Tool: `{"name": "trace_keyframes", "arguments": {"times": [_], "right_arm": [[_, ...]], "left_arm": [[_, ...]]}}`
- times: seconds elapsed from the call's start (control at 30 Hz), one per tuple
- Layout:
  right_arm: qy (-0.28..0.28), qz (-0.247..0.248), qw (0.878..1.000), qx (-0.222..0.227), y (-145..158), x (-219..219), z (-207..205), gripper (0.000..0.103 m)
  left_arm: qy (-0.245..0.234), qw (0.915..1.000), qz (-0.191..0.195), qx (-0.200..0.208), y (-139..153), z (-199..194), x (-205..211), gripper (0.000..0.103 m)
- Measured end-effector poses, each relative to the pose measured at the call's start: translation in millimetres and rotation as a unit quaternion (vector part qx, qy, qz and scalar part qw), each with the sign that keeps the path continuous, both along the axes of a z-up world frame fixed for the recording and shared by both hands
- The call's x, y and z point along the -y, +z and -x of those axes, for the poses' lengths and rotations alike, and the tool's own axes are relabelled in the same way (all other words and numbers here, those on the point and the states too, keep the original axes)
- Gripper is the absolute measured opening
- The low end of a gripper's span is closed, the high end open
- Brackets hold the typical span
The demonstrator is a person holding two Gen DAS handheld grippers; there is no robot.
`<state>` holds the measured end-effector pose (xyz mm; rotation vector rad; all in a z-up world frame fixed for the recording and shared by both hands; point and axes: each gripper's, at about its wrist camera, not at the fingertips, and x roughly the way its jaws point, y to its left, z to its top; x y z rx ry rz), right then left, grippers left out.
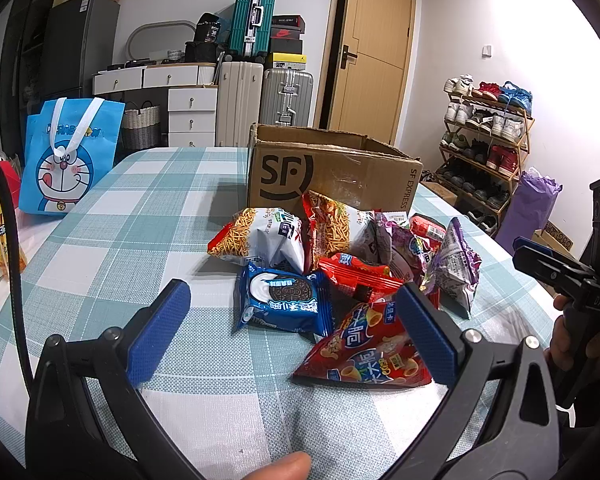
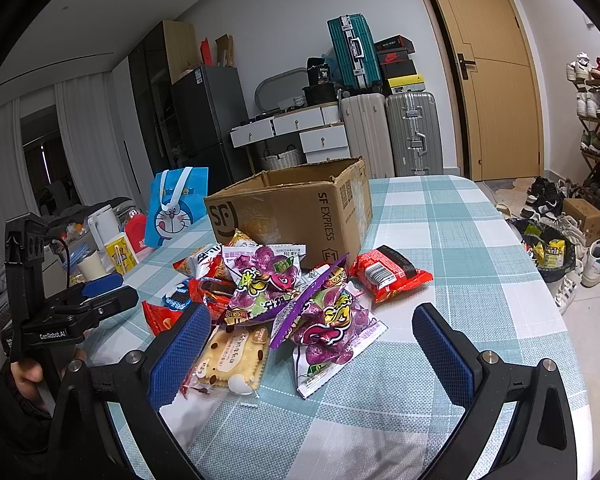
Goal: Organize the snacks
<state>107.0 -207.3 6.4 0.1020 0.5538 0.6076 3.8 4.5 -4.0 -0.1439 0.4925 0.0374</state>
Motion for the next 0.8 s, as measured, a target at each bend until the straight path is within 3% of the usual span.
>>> {"name": "trace_keyframes", "arguments": {"times": [0.47, 0.8], "right_arm": [[-0.008, 0.0, 1.0, -0.011, -1.9, 2.0, -3.1, 0.103], [-0.013, 0.024, 0.999, -0.042, -5.5, -1.1, -16.8, 0.103]], "left_arm": [[-0.006, 1.0, -0.006, 0.005, -0.3, 1.0, 1.1, 0.102], [-0.042, 0.9991, -0.005, -0.009, 3.9, 0.9, 11.7, 0.102]]}}
